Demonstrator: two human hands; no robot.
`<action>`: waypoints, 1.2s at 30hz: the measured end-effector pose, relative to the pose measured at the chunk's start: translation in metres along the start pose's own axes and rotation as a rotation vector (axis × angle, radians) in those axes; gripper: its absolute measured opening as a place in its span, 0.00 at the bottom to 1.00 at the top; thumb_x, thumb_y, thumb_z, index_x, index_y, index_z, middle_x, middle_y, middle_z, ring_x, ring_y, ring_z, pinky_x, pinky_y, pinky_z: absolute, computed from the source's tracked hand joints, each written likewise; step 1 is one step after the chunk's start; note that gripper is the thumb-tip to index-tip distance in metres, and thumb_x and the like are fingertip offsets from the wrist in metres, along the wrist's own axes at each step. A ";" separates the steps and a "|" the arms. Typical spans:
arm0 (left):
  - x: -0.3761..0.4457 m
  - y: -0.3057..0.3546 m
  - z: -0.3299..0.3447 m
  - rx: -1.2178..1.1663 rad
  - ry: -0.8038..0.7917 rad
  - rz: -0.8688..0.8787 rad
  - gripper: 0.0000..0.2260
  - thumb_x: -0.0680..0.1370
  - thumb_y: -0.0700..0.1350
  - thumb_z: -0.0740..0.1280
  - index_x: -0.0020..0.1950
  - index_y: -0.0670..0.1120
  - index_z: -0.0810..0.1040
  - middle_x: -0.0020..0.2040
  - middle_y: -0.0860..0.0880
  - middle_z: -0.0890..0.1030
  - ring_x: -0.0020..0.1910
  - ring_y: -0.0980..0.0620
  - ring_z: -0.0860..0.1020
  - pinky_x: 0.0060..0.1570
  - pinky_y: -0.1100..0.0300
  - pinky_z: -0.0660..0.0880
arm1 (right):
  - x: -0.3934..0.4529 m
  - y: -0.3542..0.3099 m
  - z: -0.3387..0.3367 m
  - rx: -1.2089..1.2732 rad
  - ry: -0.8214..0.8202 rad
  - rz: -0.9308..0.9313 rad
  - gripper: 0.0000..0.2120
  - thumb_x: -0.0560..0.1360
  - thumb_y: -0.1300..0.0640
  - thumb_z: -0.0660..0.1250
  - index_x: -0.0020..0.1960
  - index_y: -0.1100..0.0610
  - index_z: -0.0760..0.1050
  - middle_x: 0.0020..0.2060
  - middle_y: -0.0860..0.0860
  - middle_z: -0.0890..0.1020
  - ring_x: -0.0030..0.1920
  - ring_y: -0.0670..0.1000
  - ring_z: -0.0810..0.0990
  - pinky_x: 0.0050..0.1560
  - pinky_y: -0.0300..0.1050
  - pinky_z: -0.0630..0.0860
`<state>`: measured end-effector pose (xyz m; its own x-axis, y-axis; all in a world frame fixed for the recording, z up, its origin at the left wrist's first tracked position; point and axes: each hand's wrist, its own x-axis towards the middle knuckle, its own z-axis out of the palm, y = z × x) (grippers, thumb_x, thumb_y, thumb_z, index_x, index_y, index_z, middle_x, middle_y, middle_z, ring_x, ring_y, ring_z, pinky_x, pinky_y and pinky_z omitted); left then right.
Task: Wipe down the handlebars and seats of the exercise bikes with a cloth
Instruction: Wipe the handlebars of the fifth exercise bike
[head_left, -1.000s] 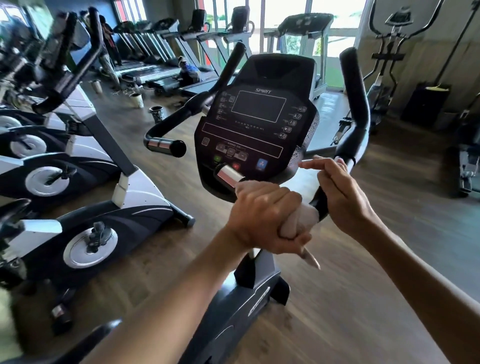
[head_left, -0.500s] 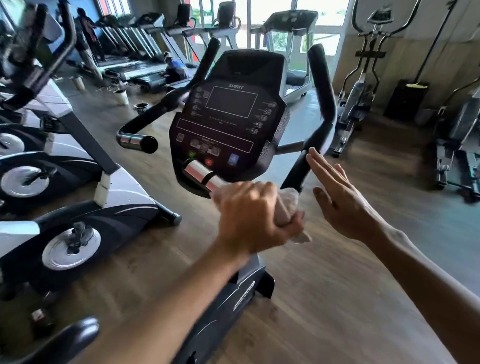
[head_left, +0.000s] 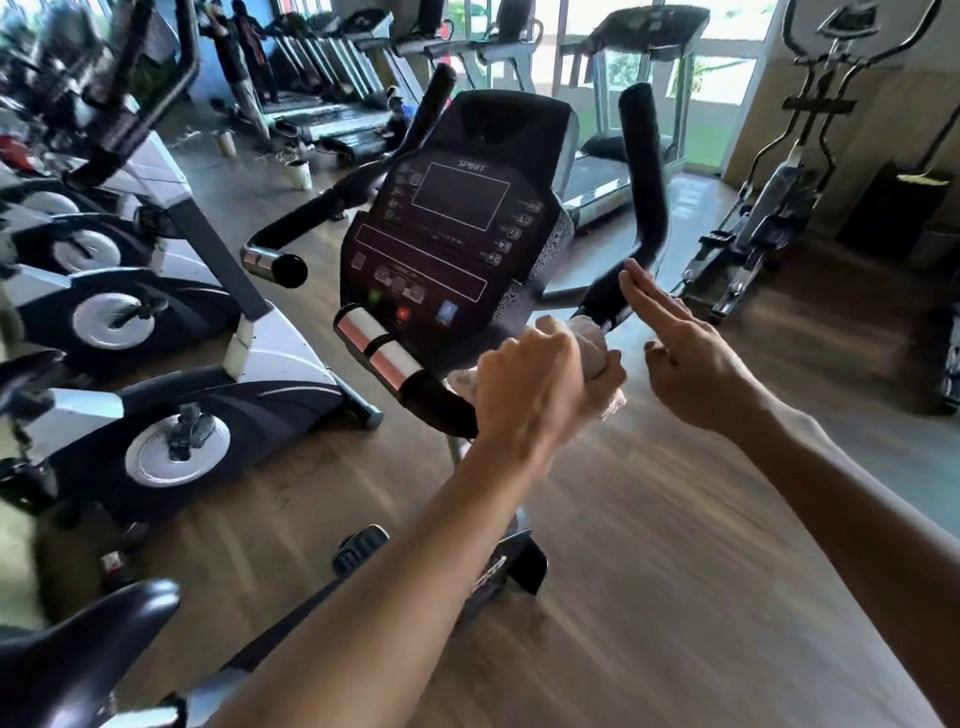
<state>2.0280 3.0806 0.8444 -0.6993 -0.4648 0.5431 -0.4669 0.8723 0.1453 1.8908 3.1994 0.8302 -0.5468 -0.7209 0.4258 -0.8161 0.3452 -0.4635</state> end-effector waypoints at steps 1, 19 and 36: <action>-0.005 -0.004 -0.002 -0.005 0.013 0.007 0.28 0.74 0.70 0.63 0.49 0.44 0.76 0.42 0.47 0.84 0.39 0.44 0.83 0.36 0.55 0.63 | -0.003 -0.001 0.003 0.011 0.018 -0.018 0.42 0.71 0.79 0.56 0.82 0.55 0.56 0.80 0.41 0.54 0.80 0.39 0.51 0.82 0.53 0.53; 0.011 0.027 0.012 0.188 0.079 -0.092 0.27 0.73 0.68 0.65 0.45 0.42 0.79 0.37 0.46 0.82 0.31 0.46 0.82 0.31 0.59 0.60 | -0.001 0.009 -0.018 0.082 -0.010 -0.106 0.41 0.68 0.79 0.54 0.78 0.55 0.69 0.78 0.43 0.64 0.76 0.41 0.63 0.70 0.22 0.55; -0.045 -0.032 -0.005 -0.012 0.162 0.202 0.32 0.75 0.71 0.61 0.62 0.44 0.78 0.51 0.49 0.82 0.46 0.50 0.84 0.35 0.62 0.64 | -0.047 -0.023 -0.012 0.211 0.029 -0.090 0.18 0.79 0.67 0.64 0.66 0.55 0.79 0.68 0.49 0.79 0.64 0.51 0.78 0.69 0.45 0.71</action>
<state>2.0771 3.0738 0.8195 -0.6818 -0.2513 0.6871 -0.3193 0.9472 0.0297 1.9335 3.2325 0.8303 -0.4810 -0.7246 0.4936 -0.8064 0.1448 -0.5733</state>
